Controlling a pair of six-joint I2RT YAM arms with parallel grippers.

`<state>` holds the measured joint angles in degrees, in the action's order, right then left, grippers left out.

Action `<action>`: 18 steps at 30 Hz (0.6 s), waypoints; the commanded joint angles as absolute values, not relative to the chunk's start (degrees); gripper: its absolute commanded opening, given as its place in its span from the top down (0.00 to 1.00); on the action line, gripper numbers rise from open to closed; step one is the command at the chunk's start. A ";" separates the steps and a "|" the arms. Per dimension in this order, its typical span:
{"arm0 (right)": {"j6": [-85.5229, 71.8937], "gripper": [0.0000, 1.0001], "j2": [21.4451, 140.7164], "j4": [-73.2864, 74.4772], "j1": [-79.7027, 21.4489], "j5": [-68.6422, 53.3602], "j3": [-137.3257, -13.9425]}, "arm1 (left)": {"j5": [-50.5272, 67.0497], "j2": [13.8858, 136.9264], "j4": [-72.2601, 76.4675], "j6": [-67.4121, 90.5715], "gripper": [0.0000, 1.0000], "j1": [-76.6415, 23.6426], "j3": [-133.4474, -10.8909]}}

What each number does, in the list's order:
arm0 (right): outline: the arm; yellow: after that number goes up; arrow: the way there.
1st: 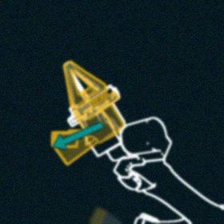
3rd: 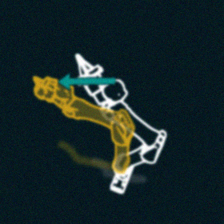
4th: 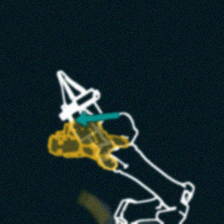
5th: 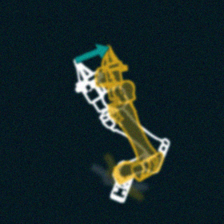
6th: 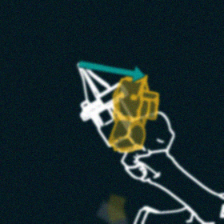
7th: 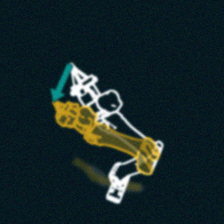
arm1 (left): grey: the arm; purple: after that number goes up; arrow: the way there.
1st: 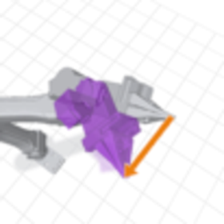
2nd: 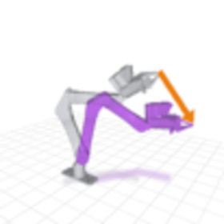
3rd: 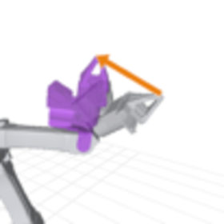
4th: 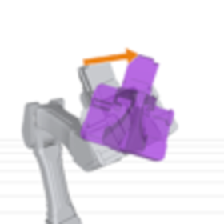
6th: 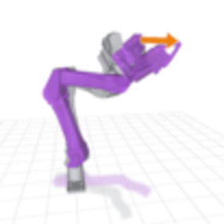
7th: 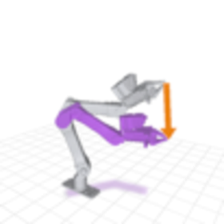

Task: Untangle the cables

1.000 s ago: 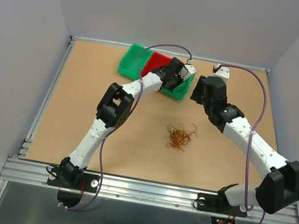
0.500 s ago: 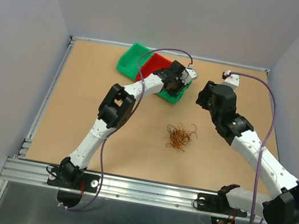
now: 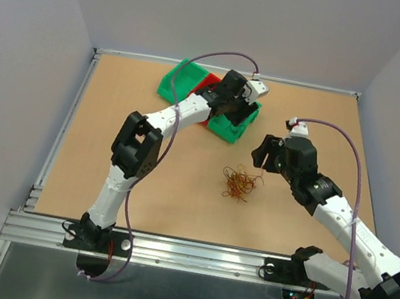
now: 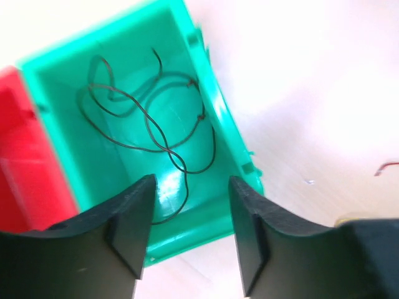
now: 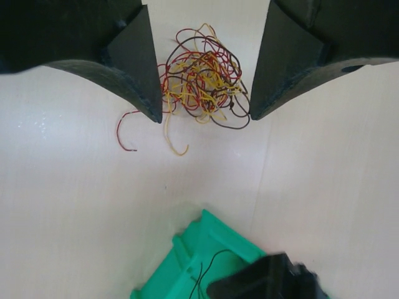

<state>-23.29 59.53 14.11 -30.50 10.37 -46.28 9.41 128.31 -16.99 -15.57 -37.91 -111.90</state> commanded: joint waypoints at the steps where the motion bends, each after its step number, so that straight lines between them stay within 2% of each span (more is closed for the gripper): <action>1: -23.47 0.39 59.85 12.66 -31.81 5.98 -43.16 | 8.71 117.96 -15.47 -15.21 0.35 -38.32 -109.08; 3: -23.12 0.43 62.21 12.39 -32.60 5.19 -43.15 | 8.35 114.11 -14.25 -15.03 0.35 -38.23 -105.31; 7: -22.33 0.43 65.38 12.13 -35.15 4.83 -43.33 | 10.18 104.72 -9.68 -14.24 0.35 -38.23 -92.23; 10: -21.27 0.41 66.79 11.87 -37.96 5.19 -42.89 | 15.63 96.02 -0.92 -14.94 0.29 -38.23 -78.26; 13: -19.87 0.49 69.07 11.69 -39.20 4.57 -43.06 | 23.43 89.76 3.33 -18.87 0.25 -38.41 -65.78; 14: -19.78 0.51 69.08 11.69 -39.29 4.83 -43.24 | 25.21 88.69 3.34 -20.03 0.25 -38.41 -65.74; 18: -19.07 0.71 72.33 12.22 -39.37 4.22 -44.12 | 35.05 84.47 4.13 -24.95 0.26 -38.76 -58.90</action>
<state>-20.73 70.61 13.61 -39.11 5.08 -44.03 23.31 89.58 -1.37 -19.33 -38.15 -62.54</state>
